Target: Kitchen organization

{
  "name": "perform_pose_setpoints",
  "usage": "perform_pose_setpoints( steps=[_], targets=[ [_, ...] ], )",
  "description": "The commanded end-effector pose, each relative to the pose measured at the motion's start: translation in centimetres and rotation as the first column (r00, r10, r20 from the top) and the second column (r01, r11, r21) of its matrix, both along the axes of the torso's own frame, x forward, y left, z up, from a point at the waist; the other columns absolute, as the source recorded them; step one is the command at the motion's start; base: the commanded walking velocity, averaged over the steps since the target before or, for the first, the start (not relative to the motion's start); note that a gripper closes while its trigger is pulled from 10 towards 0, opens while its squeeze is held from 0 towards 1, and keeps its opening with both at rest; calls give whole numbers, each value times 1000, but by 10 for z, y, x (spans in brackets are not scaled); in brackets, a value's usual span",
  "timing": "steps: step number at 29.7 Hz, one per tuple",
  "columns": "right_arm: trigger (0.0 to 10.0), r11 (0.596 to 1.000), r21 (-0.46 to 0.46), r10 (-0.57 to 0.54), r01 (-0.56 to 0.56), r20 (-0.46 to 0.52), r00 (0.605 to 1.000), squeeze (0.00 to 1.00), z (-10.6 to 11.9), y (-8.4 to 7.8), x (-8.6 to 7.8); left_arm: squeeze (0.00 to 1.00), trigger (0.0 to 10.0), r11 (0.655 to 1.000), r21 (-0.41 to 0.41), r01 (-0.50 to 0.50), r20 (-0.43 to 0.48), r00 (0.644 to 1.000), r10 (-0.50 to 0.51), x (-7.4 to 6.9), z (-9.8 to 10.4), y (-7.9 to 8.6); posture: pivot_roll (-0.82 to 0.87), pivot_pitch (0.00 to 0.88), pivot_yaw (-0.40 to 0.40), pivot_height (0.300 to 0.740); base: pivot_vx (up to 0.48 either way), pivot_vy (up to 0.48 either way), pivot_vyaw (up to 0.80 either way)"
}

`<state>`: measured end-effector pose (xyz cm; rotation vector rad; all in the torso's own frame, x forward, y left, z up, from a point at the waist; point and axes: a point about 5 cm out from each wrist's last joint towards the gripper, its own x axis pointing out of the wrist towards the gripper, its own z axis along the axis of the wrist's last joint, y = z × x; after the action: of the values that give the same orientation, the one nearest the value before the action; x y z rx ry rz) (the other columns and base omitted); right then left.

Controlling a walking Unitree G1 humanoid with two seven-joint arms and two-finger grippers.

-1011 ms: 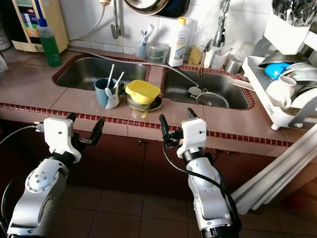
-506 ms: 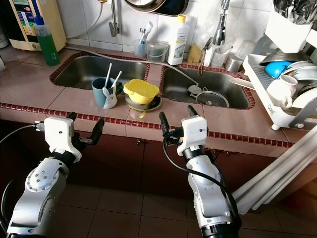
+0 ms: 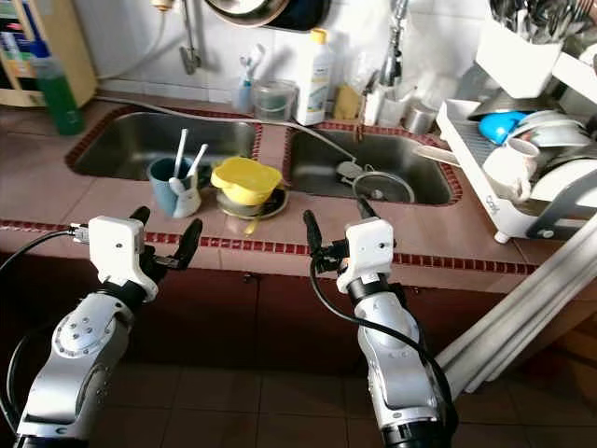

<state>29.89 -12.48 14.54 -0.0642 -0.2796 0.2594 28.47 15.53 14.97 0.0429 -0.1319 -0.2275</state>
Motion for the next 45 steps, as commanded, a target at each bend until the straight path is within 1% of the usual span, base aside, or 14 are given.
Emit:
perform_pose_setpoints(
  steps=[1, 11, 14, 17, 20, 21, 24, 26, 28, 32, 34, 38, 42, 45],
  targets=[
    [10000, 1000, -3, -1, 1, 5, 1000, 0, 2, -3, 1, 0, 10000, 1000, 6, 14, 10, 1000, -14, -1, 2, -3, -115, 0, -60, 732, 409, 0, 0],
    [10000, 1000, -7, 7, -7, 5, 1000, 0, 1, -2, 0, 0, 10000, 1000, -2, 11, 4, 1000, -11, -2, 1, -4, -113, 0, -62, 732, 396, 0, 0],
    [10000, 1000, -7, 10, -10, 4, 1000, 0, 1, -2, 0, 0, 10000, 1000, 5, -1, 24, 1000, 1, -2, 3, -4, -113, 0, -62, 732, 96, 0, 0],
    [10000, 1000, -7, 10, -10, 5, 1000, 0, 1, -2, -1, 0, 10000, 1000, -27, 5, 36, 999, -4, -3, 7, -3, -114, 0, -62, 732, 0, 0, 0],
    [10000, 1000, -7, 7, -6, 5, 1000, 0, 1, -4, -1, 0, 10000, 1000, -6, 1, 60, 998, 0, -3, 14, -3, -114, 0, -62, 732, 0, 0, 0],
    [10000, 1000, -6, 4, -4, 4, 1000, 0, 1, -4, -1, 0, 10000, 1000, 4, 1, 78, 997, -2, -2, 20, -2, -112, 0, -61, 732, 0, 0, 0],
    [10000, 1000, -6, 3, -3, 3, 1000, 0, 1, -4, -1, 0, 10000, 1000, 21, 21, 95, 995, -22, 0, 28, -4, -112, 0, -60, 732, 0, 0, 0],
    [10000, 1000, -5, 3, -3, 4, 1000, 0, 1, -4, -1, 0, 10000, 999, 29, 24, 96, 995, -27, 0, 28, -4, -112, 0, -60, 732, 0, 0, 0],
    [10000, 1000, -3, 2, -2, 5, 1000, 0, 2, -3, -1, 0, 10000, 997, 53, 58, 98, 993, -63, 3, 32, -9, -111, 0, -57, 732, 0, 0, 0],
    [10000, 1000, -3, 3, -3, 8, 1000, 0, 3, -2, 0, 0, 10000, 990, 79, 113, 83, 989, -119, 4, 33, -14, -120, 0, -51, 732, 0, 0, 0],
    [10000, 1000, -4, 3, -2, 9, 1000, 0, 3, -2, -1, 0, 10000, 989, 84, 122, 78, 989, -129, 5, 34, -14, -121, 0, -51, 732, 0, 0, 0],
    [10000, 1000, -7, -12, 12, 10, 1000, 0, 3, -6, -3, 0, 10000, 984, 87, 157, 56, 985, -162, 11, 35, -19, -137, 0, -41, 732, 0, 0, 0],
    [10000, 1000, 0, -21, 21, 4, 1000, 0, 3, -6, -4, 0, 10000, 983, 85, 164, 40, 985, -168, 18, 34, -23, -148, 0, -38, 732, 0, 0, 0],
    [10000, 999, 16, -29, 29, -9, 1000, 0, 2, -6, -4, 0, 10000, 982, 72, 177, 34, 983, -180, 27, 36, -33, -160, 1, -41, 732, 0, 0, 0]
  ],
)
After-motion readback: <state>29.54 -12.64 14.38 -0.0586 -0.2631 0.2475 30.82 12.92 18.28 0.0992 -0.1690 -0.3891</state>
